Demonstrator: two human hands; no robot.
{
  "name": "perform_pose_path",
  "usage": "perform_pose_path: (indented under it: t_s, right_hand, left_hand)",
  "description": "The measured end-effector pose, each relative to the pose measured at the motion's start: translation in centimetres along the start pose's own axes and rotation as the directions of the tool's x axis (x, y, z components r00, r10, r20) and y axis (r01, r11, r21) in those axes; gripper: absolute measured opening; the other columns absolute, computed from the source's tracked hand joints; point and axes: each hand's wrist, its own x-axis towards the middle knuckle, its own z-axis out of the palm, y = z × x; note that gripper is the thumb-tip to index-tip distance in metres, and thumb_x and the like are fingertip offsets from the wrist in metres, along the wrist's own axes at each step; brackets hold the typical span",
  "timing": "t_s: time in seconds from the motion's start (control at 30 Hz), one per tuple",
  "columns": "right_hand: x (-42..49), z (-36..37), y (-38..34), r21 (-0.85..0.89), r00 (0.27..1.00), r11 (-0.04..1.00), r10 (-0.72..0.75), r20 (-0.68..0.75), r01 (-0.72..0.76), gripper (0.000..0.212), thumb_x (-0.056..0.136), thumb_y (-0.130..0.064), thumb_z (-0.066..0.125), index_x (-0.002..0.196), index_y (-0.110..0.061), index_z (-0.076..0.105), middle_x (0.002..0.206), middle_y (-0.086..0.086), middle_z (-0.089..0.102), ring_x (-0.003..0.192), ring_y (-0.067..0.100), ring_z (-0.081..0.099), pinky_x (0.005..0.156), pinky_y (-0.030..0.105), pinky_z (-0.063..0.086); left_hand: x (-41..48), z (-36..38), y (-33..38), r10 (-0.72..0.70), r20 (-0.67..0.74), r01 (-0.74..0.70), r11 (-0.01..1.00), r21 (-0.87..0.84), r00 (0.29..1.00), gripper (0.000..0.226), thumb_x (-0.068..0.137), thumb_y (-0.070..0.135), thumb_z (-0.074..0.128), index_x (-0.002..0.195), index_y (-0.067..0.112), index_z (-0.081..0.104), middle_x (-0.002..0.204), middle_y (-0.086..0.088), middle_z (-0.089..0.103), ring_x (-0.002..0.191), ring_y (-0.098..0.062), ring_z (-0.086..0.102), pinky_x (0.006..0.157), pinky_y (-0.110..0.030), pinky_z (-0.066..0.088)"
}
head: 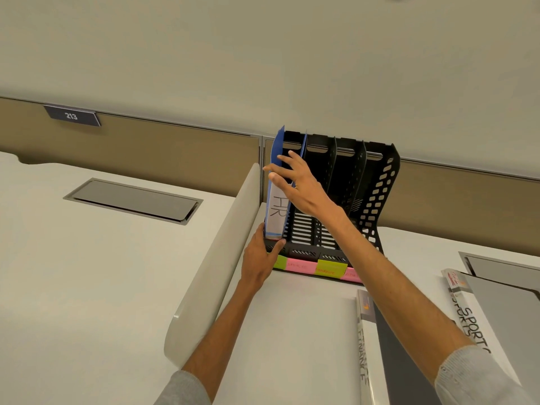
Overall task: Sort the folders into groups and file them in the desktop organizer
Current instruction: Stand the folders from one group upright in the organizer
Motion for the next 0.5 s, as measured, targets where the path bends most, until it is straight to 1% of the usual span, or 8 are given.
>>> perform_pose_path:
  t_s: [0.07,0.17,0.27,0.33,0.37,0.4,0.47,0.5]
  right_hand:
    - [-0.1,-0.1,0.0,-0.007,1.000,1.000,0.003,-0.002,-0.003,0.043,0.100,-0.049,0.040,0.139,-0.034,0.051,0.159,-0.002,0.027,0.150,0.014,0.003,0.114,0.053,0.019]
    - [-0.1,0.0,-0.3,-0.002,1.000,1.000,0.005,-0.002,-0.005,0.043,0.100,-0.049,0.040,0.139,-0.036,0.051,0.159,-0.001,0.025,0.150,0.014,0.002,0.114,0.055,0.020]
    - [0.1,0.3,-0.5,0.028,1.000,1.000,-0.013,-0.006,0.013,0.045,0.099,-0.049,0.042,0.142,-0.037,0.046,0.162,-0.001,0.013,0.150,0.017,0.003,0.114,0.054,0.023]
    - [0.1,1.0,-0.7,0.158,0.999,0.987,0.023,-0.039,-0.017,0.055,0.098,-0.046,0.049,0.149,-0.036,0.033,0.163,-0.002,-0.004,0.150,0.023,0.004,0.113,0.050,0.028]
    - [0.1,1.6,-0.8,0.271,0.995,0.961,0.078,-0.060,-0.059,0.064,0.096,-0.043,0.054,0.152,-0.035,0.024,0.162,-0.002,-0.013,0.150,0.025,0.000,0.114,0.050,0.026]
    - [0.0,2.1,-1.0,0.391,0.985,0.912,0.159,-0.068,-0.120,0.076,0.093,-0.043,0.060,0.154,-0.035,0.015,0.162,-0.001,-0.019,0.150,0.027,-0.005,0.115,0.051,0.022]
    - [0.0,2.7,-1.4,0.580,0.957,0.785,0.288,-0.033,-0.216,0.096,0.085,-0.048,0.064,0.155,-0.033,0.000,0.162,-0.001,-0.016,0.150,0.026,-0.005,0.116,0.052,0.016]
    - [0.2,2.9,-1.4,0.626,0.949,0.741,0.314,-0.003,-0.243,0.099,0.084,-0.048,0.063,0.155,-0.031,-0.004,0.163,-0.001,-0.012,0.150,0.025,-0.002,0.116,0.052,0.017]
  left_hand:
    - [-0.1,0.0,0.3,-0.016,-0.013,0.016,1.000,-0.019,1.000,0.072,0.092,0.042,0.061,0.149,0.013,0.030,0.148,-0.006,0.045,0.134,-0.019,0.044,0.097,-0.019,0.037]
    - [-0.1,0.1,0.8,-0.010,-0.038,0.009,1.000,-0.030,0.999,0.064,0.093,0.038,0.061,0.145,0.012,0.034,0.144,-0.007,0.048,0.129,-0.018,0.048,0.088,-0.011,0.035]
    - [0.2,0.2,1.0,-0.022,-0.053,0.017,0.995,-0.099,0.998,0.061,0.089,0.032,0.067,0.139,0.017,0.035,0.139,-0.007,0.052,0.123,-0.020,0.055,0.083,-0.012,0.045]
    - [0.4,0.2,1.1,-0.033,-0.067,0.026,0.994,-0.109,0.997,0.063,0.086,0.029,0.070,0.137,0.018,0.035,0.138,-0.007,0.053,0.120,-0.020,0.057,0.084,-0.017,0.049]
    - [0.4,0.1,1.1,-0.033,-0.068,0.026,0.995,-0.101,0.997,0.063,0.085,0.029,0.071,0.136,0.018,0.035,0.138,-0.007,0.053,0.119,-0.020,0.057,0.084,-0.019,0.051]
    - [0.5,0.1,1.1,-0.028,-0.067,0.022,0.996,-0.087,0.997,0.064,0.085,0.029,0.071,0.136,0.018,0.035,0.138,-0.007,0.054,0.118,-0.020,0.057,0.085,-0.021,0.052]
    - [0.6,0.0,1.2,-0.015,-0.064,0.012,0.998,-0.054,0.998,0.064,0.085,0.030,0.070,0.137,0.017,0.035,0.137,-0.007,0.054,0.117,-0.020,0.058,0.085,-0.022,0.053]
    - [0.7,0.0,1.4,-0.015,-0.064,0.012,0.999,-0.038,0.998,0.065,0.085,0.031,0.070,0.137,0.017,0.035,0.138,-0.007,0.054,0.117,-0.021,0.058,0.086,-0.024,0.054]
